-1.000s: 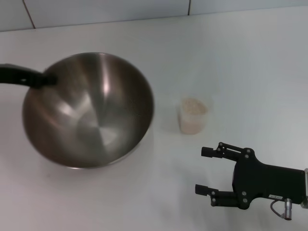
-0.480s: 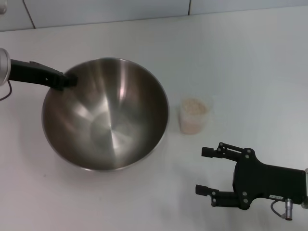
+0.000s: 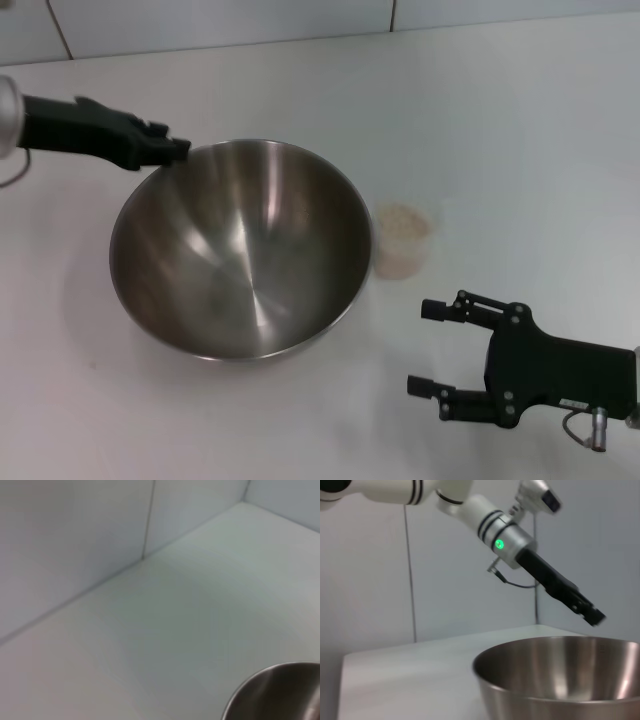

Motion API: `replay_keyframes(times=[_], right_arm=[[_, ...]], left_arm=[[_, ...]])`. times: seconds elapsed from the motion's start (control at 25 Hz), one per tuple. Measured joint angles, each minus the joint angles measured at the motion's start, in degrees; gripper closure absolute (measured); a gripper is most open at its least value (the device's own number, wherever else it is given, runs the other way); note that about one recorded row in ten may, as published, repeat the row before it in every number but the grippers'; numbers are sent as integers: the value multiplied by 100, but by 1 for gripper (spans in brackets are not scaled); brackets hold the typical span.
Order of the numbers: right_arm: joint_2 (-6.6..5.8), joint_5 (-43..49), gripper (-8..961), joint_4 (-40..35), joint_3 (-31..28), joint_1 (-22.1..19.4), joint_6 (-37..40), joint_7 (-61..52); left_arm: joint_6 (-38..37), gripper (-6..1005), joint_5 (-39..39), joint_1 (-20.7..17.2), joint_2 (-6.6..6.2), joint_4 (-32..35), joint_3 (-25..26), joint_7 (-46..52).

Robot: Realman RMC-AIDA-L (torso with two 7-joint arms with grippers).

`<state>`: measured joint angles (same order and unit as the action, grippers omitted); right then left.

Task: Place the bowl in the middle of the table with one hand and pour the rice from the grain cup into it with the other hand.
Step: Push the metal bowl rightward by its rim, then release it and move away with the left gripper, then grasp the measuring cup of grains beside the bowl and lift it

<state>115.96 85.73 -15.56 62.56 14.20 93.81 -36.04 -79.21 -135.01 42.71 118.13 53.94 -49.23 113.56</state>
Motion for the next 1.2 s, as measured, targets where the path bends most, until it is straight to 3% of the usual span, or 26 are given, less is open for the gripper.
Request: replay_keyframes(times=[0.08,0.16,0.28,0.32,0.36,0.48,0.6,0.84,1.2], right_arm=[[13,-30,127,15,-122,-26,-33,0],[53,-45,127,38,-423,-99,-77,0],[181,-48,128,41,-1242,-299,-162,9],[299,-51,128,60,-2004,-429,-352,38],[299,-51,128,60,-2004,-429,-352,38],[340,-56,128,362,-2903,-416,-702,47],[317,-50,129,552,-3121,-295,-939,54],[337,1,130,670,-2994,87,-1601,63],[341,3,131,864,-2542,437,-2071,60]], left_arm=[[-326,732,110,-358,29,822,-13,-333],[-501,641,225,-522,36,1115,-39,-496],[-1260,504,900,-1243,23,2052,-217,-1075],[-1551,464,1223,-1552,13,2364,-265,-1270],[-1758,423,1544,-1837,10,2600,-281,-1486],[-1982,302,2210,-2433,16,2789,-260,-1971],[-1982,258,2737,-2830,20,2475,-140,-2556],[-1999,169,3147,-2984,-1,1551,127,-3248],[-1935,139,3070,-2889,1,1400,95,-3300]])
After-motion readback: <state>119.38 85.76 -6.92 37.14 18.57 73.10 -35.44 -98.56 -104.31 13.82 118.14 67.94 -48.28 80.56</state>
